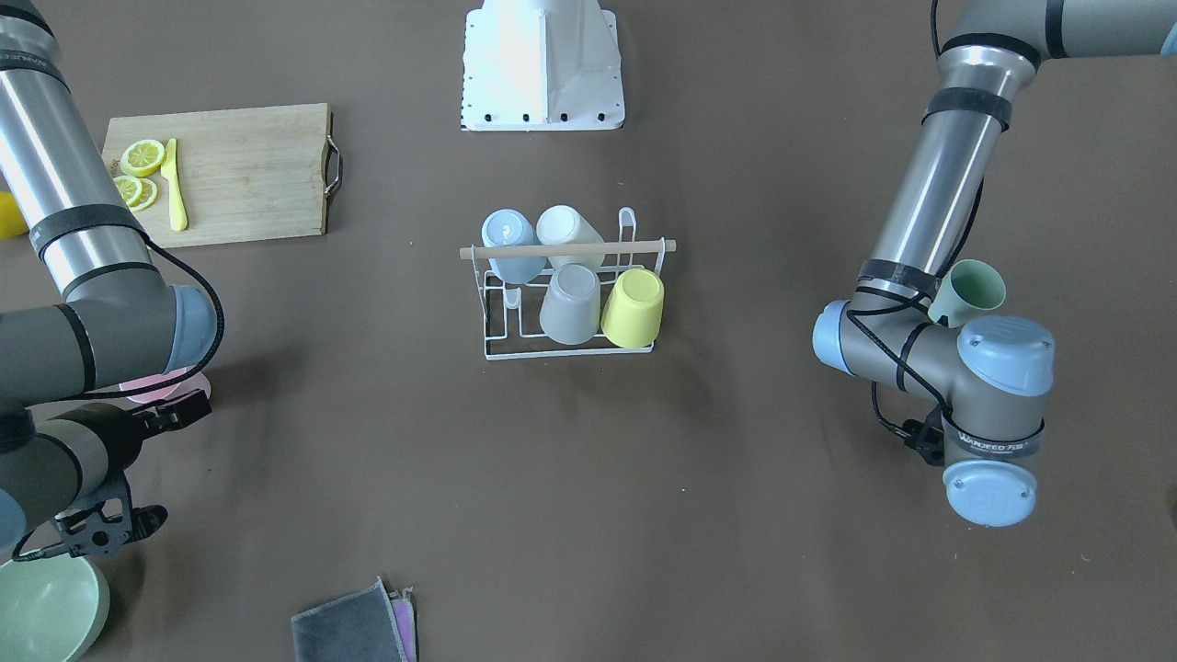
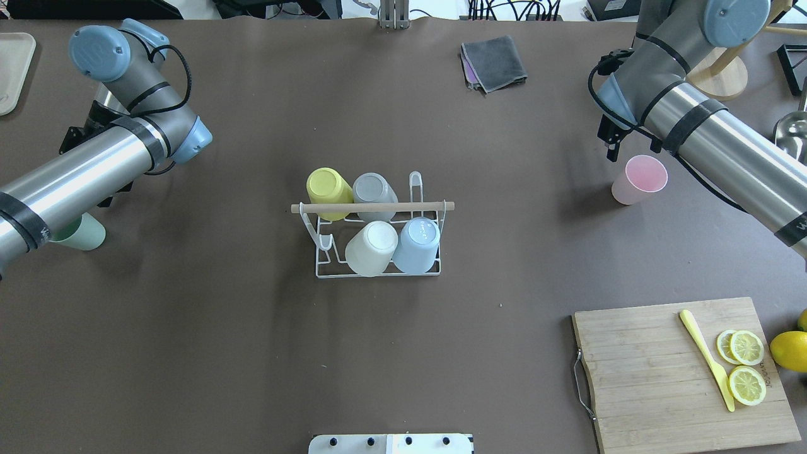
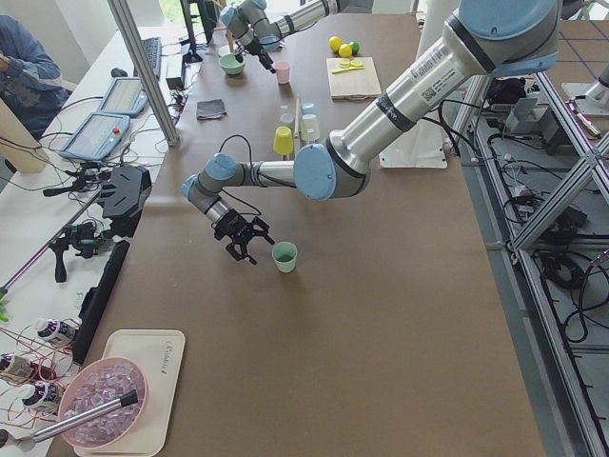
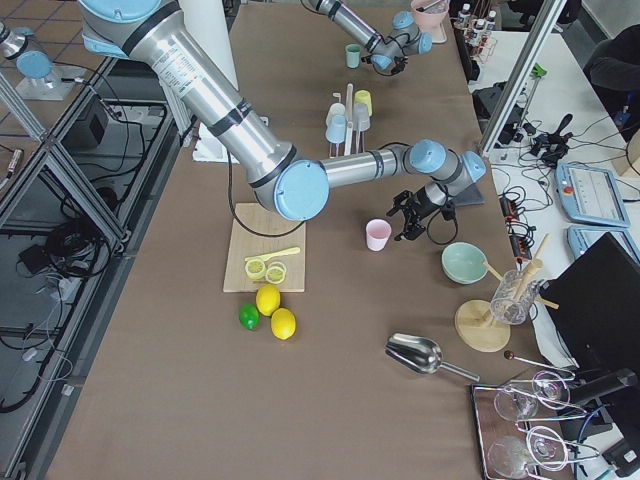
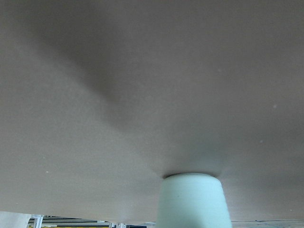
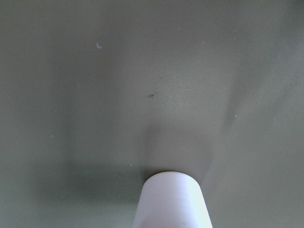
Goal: Place cup on cup holder
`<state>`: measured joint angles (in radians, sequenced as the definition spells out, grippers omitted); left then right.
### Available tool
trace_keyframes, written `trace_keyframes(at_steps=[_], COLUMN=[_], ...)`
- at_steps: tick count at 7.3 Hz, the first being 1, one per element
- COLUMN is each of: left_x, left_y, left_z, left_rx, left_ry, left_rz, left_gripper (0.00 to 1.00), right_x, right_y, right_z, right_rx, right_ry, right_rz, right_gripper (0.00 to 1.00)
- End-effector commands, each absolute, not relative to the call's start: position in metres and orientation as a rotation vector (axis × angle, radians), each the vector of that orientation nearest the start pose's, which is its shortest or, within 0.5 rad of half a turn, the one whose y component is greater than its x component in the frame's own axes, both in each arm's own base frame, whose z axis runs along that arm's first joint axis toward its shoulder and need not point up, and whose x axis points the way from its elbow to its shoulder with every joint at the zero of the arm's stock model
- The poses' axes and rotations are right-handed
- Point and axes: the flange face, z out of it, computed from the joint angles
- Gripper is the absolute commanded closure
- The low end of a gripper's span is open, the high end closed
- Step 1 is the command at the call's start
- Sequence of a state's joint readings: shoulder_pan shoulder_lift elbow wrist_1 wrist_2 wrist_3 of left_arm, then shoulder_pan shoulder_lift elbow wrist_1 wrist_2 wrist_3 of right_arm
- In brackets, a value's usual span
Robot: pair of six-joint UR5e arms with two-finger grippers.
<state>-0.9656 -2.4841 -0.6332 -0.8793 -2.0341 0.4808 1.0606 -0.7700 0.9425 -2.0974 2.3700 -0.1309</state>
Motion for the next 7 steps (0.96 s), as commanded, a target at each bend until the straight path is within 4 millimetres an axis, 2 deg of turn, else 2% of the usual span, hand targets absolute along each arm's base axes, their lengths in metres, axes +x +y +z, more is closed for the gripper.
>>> trace_keyframes(at_steps=[1, 6, 7], left_x=[0.35, 0.342, 0.342], left_y=[-0.662, -0.656, -0.651], left_z=[0.564, 0.571, 0.578], left_rx=[-0.762, -0.793, -0.8], left_ry=[0.417, 0.441, 0.47], left_rz=[0.85, 0.876, 0.859], left_gripper=[0.05, 0.02, 0.02], right_x=[-0.328, -0.353, -0.354], right_y=[-0.697, -0.697, -0.697], right_z=[0.506, 0.517, 0.519], right_rx=[-0.532, -0.59, -0.596], right_ry=[-0.698, -0.671, -0.668], right_rz=[-0.486, -0.529, -0.529], right_gripper=[0.0, 0.0, 0.0])
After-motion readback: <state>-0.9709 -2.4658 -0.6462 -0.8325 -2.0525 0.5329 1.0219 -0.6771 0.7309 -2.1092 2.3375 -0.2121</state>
